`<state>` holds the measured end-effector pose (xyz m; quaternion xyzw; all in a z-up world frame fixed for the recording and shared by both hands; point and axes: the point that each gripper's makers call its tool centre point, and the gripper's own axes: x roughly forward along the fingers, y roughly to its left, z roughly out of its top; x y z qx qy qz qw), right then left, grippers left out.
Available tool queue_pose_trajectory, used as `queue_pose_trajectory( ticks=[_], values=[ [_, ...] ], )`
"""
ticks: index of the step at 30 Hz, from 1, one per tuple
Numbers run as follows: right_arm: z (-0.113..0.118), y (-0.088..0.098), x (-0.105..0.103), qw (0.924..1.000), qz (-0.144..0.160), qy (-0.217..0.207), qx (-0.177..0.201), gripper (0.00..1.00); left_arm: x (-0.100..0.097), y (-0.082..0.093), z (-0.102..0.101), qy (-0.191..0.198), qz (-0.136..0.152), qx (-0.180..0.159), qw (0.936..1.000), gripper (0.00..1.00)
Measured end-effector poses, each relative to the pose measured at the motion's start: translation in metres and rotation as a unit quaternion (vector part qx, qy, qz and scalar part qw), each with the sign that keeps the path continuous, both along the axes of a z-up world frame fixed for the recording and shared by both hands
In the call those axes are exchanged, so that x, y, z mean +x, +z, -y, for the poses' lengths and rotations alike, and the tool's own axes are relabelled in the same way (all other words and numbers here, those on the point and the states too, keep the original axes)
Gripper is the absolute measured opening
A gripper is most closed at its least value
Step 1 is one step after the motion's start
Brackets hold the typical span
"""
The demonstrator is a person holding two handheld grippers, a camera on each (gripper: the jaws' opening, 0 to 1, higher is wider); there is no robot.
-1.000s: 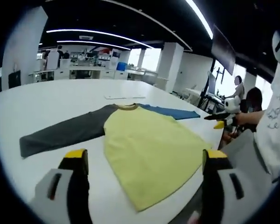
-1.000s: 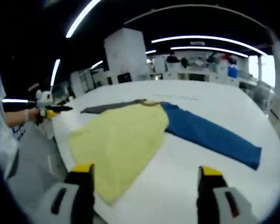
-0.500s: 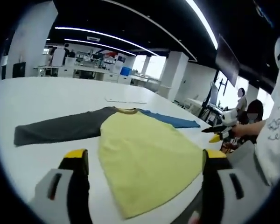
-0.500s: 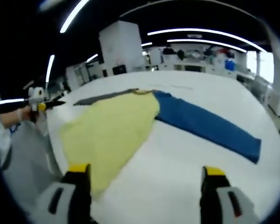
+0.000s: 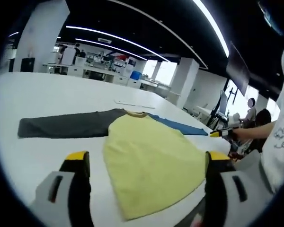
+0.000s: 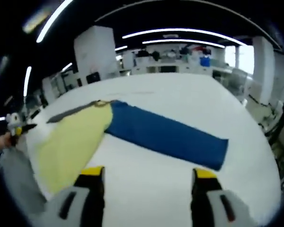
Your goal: Fold the garment on the visible template until the final outline fits inside the template.
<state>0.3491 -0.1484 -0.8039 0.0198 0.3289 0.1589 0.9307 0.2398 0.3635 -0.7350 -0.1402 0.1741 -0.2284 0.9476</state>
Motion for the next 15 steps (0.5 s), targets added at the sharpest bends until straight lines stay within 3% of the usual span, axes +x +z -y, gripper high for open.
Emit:
queue_pose_trajectory(
  ticks=[3, 7, 10, 12, 15],
  values=[
    [0.03, -0.019, 0.014, 0.9991, -0.023, -0.035, -0.01, 0.56, 0.001, 0.002, -0.002, 0.005, 0.002, -0.005, 1.0, 0.97],
    [0.059, -0.028, 0.028, 0.9951, -0.037, -0.092, -0.007, 0.5, 0.002, 0.002, -0.005, 0.014, 0.002, -0.008, 0.9999, 0.96],
    [0.073, -0.032, 0.036, 0.9885, -0.047, -0.143, 0.018, 0.45, 0.003, -0.001, -0.008, 0.021, -0.002, -0.01, 0.9997, 0.94],
    [0.076, -0.031, 0.043, 0.9891, -0.044, -0.14, 0.013, 0.42, 0.003, -0.002, -0.01, 0.023, -0.004, -0.009, 0.9997, 0.94],
    [0.088, -0.031, 0.048, 0.9903, -0.046, -0.126, -0.037, 0.39, 0.003, -0.002, -0.009, 0.023, -0.005, -0.009, 0.9997, 0.93]
  ],
)
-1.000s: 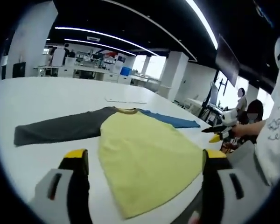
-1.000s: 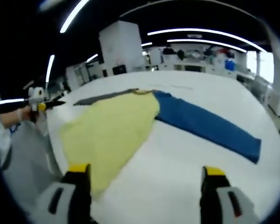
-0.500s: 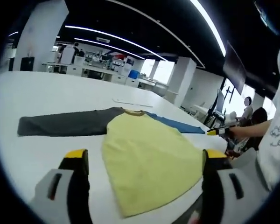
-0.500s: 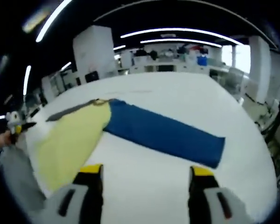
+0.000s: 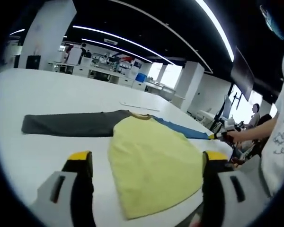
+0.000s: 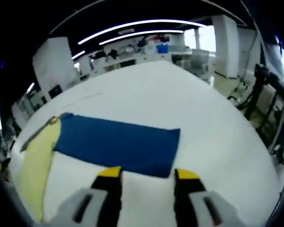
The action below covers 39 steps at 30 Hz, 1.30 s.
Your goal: Fold the garment on the visible template until the final outline fits inside the template.
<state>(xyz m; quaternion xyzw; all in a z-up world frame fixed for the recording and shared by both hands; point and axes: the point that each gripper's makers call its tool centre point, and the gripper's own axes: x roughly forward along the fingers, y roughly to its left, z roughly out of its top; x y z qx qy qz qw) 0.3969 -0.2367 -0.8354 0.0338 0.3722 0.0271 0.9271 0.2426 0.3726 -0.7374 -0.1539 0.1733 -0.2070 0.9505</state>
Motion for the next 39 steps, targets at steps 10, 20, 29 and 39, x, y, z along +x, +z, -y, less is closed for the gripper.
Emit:
queue_pose_trajectory(
  ticks=[10, 20, 29, 39],
  values=[
    [0.002, -0.008, 0.01, 0.9993, -0.008, -0.032, 0.014, 0.23, -0.001, -0.004, -0.001, 0.007, -0.013, -0.002, 0.9999, 0.91],
    [0.01, -0.007, 0.02, 0.9993, -0.007, -0.026, -0.026, 0.0, -0.002, -0.012, -0.001, 0.006, -0.028, -0.003, 0.9996, 0.9],
    [0.013, -0.008, 0.041, 0.9988, -0.013, -0.015, -0.045, 0.0, -0.002, -0.015, 0.0, 0.001, -0.034, 0.0, 0.9994, 0.9],
    [-0.012, 0.022, 0.038, 0.9994, 0.028, 0.005, -0.022, 0.0, -0.001, -0.011, 0.002, -0.004, -0.022, 0.003, 0.9998, 0.89]
  ],
)
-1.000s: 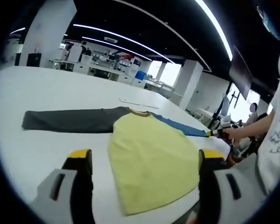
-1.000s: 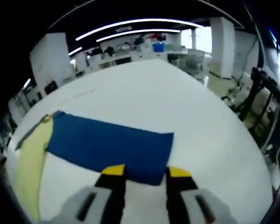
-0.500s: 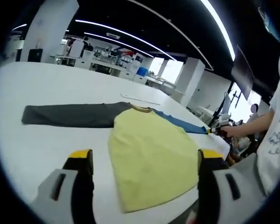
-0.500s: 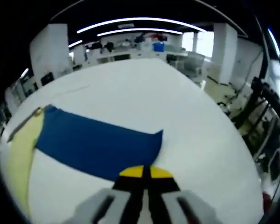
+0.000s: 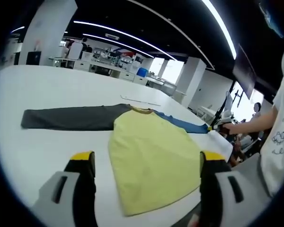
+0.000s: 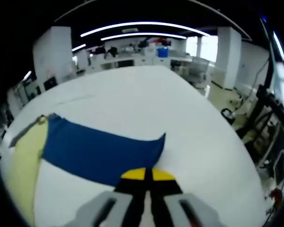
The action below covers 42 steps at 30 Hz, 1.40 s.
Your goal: Fold the garment on the visible template until the final outline fits inside the template.
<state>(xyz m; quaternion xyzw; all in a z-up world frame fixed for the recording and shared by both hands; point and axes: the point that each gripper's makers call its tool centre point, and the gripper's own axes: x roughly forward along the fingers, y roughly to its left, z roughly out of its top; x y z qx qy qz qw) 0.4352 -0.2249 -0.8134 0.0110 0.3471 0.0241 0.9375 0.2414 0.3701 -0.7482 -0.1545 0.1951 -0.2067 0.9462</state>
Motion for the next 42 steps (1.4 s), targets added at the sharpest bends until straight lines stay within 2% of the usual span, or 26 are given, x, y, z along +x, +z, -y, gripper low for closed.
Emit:
queue_pose_trajectory(
  ticks=[2, 4, 6, 8, 10, 11, 14, 20, 22, 26, 28, 31, 38, 40, 42],
  values=[
    [-0.005, 0.008, 0.006, 0.9998, 0.013, 0.011, 0.005, 0.0, 0.0, 0.002, 0.0, -0.001, 0.004, -0.002, 1.0, 0.89],
    [-0.02, 0.019, 0.009, 0.9994, 0.022, 0.022, 0.013, 0.0, 0.0, 0.003, 0.001, -0.003, 0.008, -0.001, 1.0, 0.88],
    [-0.036, 0.025, 0.015, 0.9985, 0.03, 0.04, 0.022, 0.0, -0.002, 0.001, 0.003, -0.015, 0.01, 0.02, 0.9996, 0.89],
    [-0.061, 0.034, 0.015, 0.997, 0.035, 0.067, 0.019, 0.0, -0.001, 0.001, 0.006, -0.02, 0.01, 0.026, 0.9994, 0.89],
    [-0.086, 0.041, 0.019, 0.995, 0.042, 0.08, 0.042, 0.0, -0.002, -0.001, 0.006, -0.028, 0.013, 0.042, 0.9986, 0.89],
    [-0.099, 0.045, 0.022, 0.9935, 0.044, 0.089, 0.055, 0.0, -0.002, -0.004, 0.006, -0.031, 0.008, 0.051, 0.9982, 0.9],
    [-0.125, 0.05, 0.028, 0.9905, 0.044, 0.114, 0.064, 0.0, -0.004, -0.009, 0.006, -0.037, 0.001, 0.059, 0.9975, 0.9],
    [-0.196, 0.069, 0.043, 0.9794, 0.053, 0.163, 0.107, 0.0, -0.009, -0.021, 0.006, -0.044, -0.021, 0.099, 0.9939, 0.91],
    [-0.222, 0.075, 0.043, 0.9753, 0.055, 0.18, 0.116, 0.0, -0.009, -0.019, 0.006, -0.045, -0.02, 0.098, 0.9939, 0.9],
    [-0.26, 0.08, 0.052, 0.9682, 0.056, 0.207, 0.129, 0.0, -0.01, -0.018, 0.006, -0.045, -0.019, 0.103, 0.9935, 0.9],
    [-0.29, 0.087, 0.045, 0.9628, 0.057, 0.229, 0.132, 0.0, -0.009, -0.016, 0.007, -0.044, -0.017, 0.1, 0.9939, 0.9],
    [-0.313, 0.091, 0.054, 0.9567, 0.057, 0.248, 0.14, 0.0, -0.007, -0.012, 0.009, -0.042, -0.008, 0.09, 0.995, 0.9],
    [-0.364, 0.099, 0.052, 0.9457, 0.056, 0.287, 0.142, 0.0, -0.006, -0.008, 0.012, -0.048, -0.001, 0.087, 0.995, 0.89],
    [-0.378, 0.099, 0.058, 0.9419, 0.057, 0.298, 0.145, 0.0, -0.005, -0.006, 0.012, -0.044, 0.001, 0.085, 0.9955, 0.89],
    [-0.399, 0.1, 0.052, 0.9388, 0.057, 0.306, 0.147, 0.0, -0.005, -0.005, 0.01, -0.041, 0.005, 0.081, 0.9959, 0.89]
  ],
)
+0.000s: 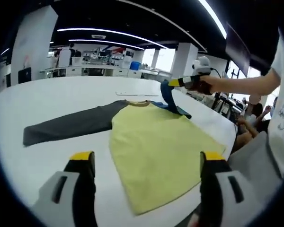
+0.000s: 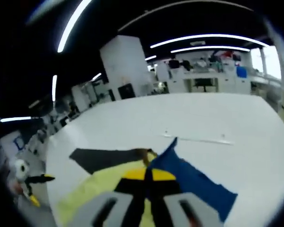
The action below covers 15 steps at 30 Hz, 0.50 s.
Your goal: Fold the garment on the visible template until the final outline fits inside the template.
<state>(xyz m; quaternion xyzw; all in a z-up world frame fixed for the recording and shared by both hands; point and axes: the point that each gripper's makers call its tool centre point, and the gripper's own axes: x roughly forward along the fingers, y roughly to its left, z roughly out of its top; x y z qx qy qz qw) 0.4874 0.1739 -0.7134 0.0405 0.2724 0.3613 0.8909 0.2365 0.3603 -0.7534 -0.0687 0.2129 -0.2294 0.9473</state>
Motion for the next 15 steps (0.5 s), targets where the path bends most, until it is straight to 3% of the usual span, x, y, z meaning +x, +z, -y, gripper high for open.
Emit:
queue_pose_trajectory(
  ticks=[8, 15],
  values=[
    [-0.05, -0.008, -0.003, 0.9994, -0.009, 0.031, 0.014, 0.0, 0.001, 0.002, -0.001, 0.005, 0.003, -0.008, 1.0, 0.89],
    [-0.095, -0.028, -0.011, 0.9985, -0.03, 0.043, 0.016, 0.0, 0.001, 0.003, -0.003, 0.007, 0.004, -0.011, 0.9999, 0.89]
  ],
)
